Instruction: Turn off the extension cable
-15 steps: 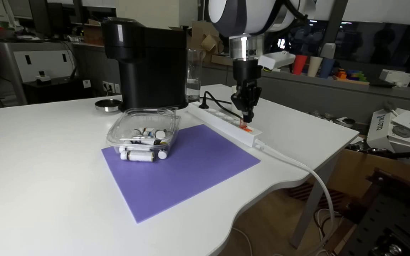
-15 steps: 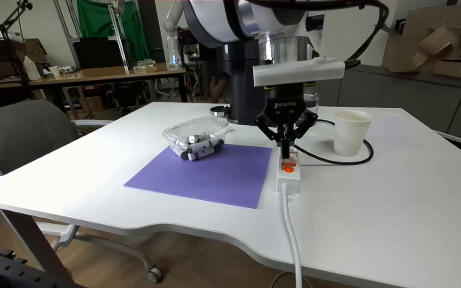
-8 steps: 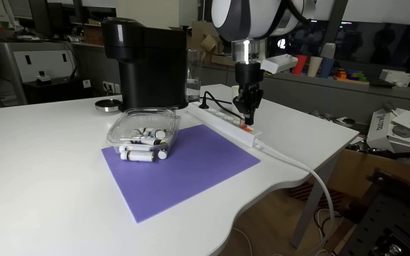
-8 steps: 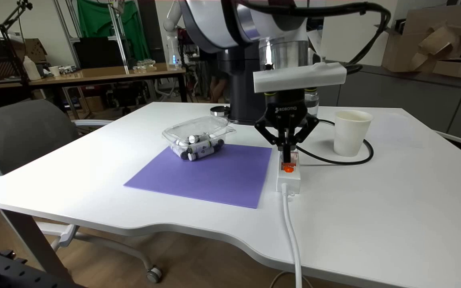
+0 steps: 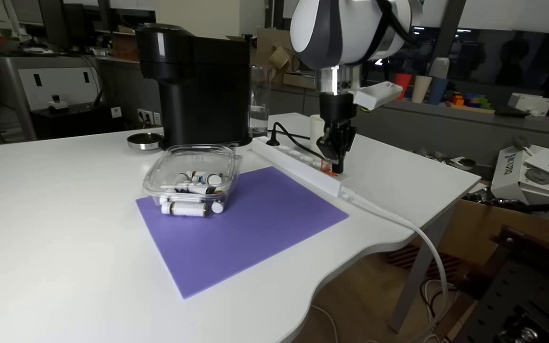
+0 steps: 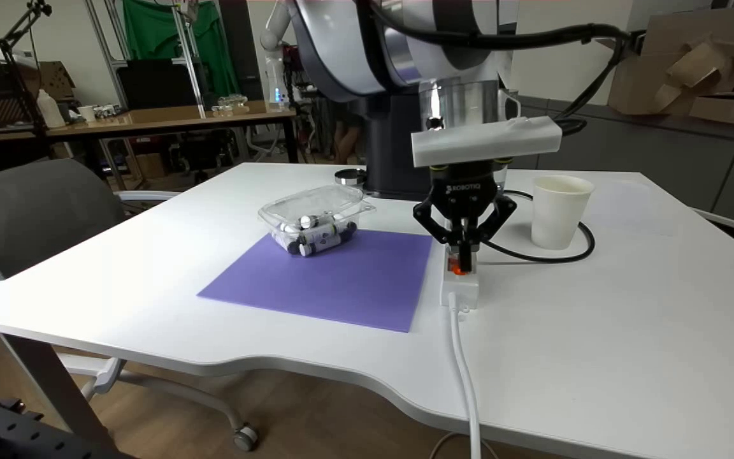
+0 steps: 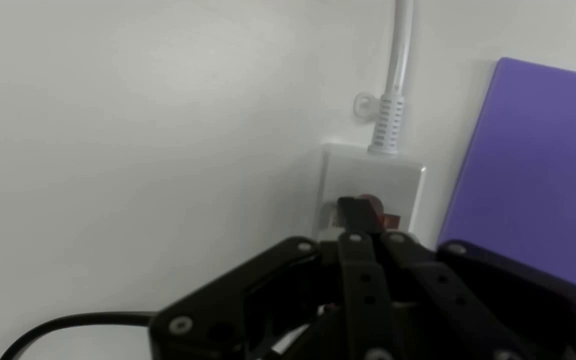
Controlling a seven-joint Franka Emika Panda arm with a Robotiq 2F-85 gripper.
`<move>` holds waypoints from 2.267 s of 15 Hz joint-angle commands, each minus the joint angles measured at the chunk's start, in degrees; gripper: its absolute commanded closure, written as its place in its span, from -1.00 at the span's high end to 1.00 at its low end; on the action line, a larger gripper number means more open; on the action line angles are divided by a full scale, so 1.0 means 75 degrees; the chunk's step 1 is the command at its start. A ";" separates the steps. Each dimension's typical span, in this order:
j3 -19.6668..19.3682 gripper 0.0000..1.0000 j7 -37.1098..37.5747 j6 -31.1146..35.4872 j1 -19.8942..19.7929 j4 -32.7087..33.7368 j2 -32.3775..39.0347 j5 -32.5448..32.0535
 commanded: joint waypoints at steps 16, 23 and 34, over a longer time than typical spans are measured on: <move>0.0347 -1.00 -0.0099 0.0907 -0.0185 -0.0491 -0.0207 -0.0077; 0.0558 -1.00 -0.0134 0.1144 -0.0324 -0.0618 -0.0236 0.0022; -0.0067 -1.00 0.0579 0.1209 -0.0008 -0.0228 0.0316 -0.0288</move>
